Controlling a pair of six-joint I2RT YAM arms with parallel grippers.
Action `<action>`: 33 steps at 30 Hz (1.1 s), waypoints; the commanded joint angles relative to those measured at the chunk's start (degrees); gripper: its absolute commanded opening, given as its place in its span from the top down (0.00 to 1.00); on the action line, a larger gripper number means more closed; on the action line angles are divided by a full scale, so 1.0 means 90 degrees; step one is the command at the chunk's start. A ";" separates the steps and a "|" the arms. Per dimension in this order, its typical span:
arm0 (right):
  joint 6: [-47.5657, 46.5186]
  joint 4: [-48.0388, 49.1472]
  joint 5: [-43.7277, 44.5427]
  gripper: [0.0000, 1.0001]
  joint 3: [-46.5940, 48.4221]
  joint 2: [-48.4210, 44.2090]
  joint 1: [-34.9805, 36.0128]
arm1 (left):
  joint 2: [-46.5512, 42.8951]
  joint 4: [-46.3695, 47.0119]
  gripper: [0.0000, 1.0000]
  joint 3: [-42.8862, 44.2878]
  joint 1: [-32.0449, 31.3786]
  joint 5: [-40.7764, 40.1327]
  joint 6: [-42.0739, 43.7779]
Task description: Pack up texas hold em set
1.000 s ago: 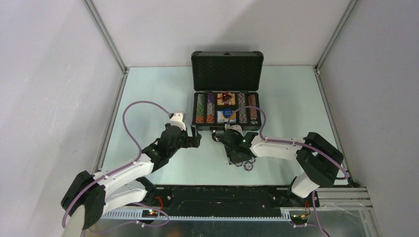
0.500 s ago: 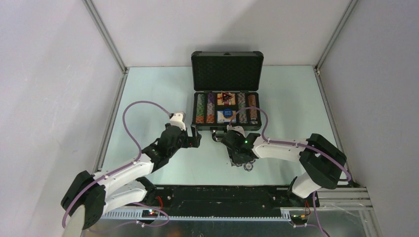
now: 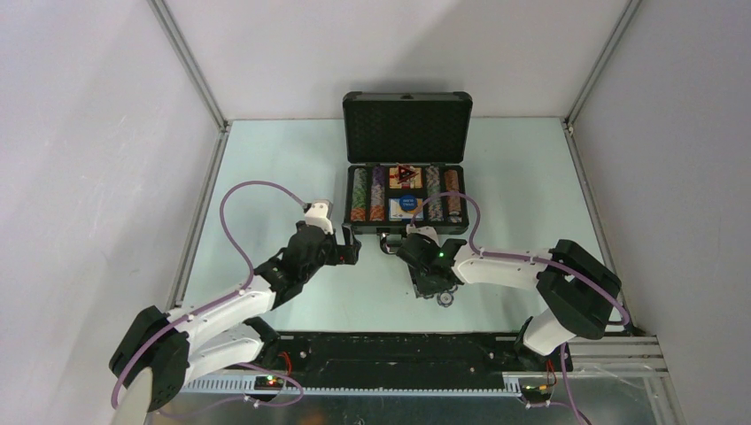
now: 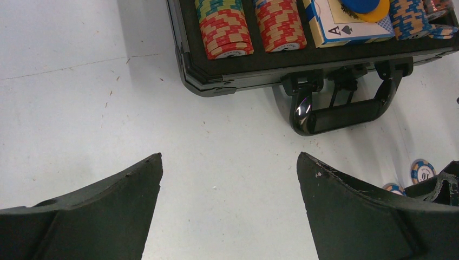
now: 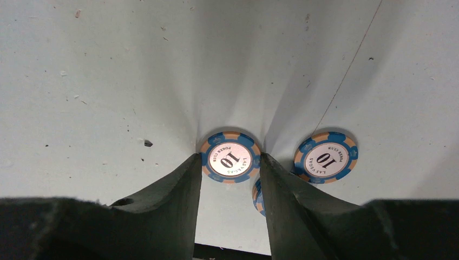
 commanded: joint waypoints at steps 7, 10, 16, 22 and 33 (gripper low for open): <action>0.0008 -0.0018 0.0089 0.56 -0.0068 0.0076 0.0009 | 0.0043 0.0185 0.02 0.0318 -0.0045 -0.0126 0.0160; 0.0008 -0.0063 0.0142 0.56 -0.0068 0.0094 0.0021 | 0.0048 0.0185 0.02 0.0327 -0.0047 -0.0118 0.0164; 0.0044 -0.0173 0.0253 0.52 -0.0068 0.0180 0.0065 | 0.0057 0.0185 0.02 0.0327 -0.0053 -0.0107 0.0167; 0.0066 -0.0169 0.0256 0.51 -0.0068 0.0224 0.0102 | 0.0072 0.0185 0.02 0.0332 -0.0046 -0.0116 0.0161; 0.0029 -0.0073 0.0224 0.58 -0.0056 0.0087 0.0097 | 0.0087 0.0185 0.02 0.0344 -0.0046 -0.0109 0.0162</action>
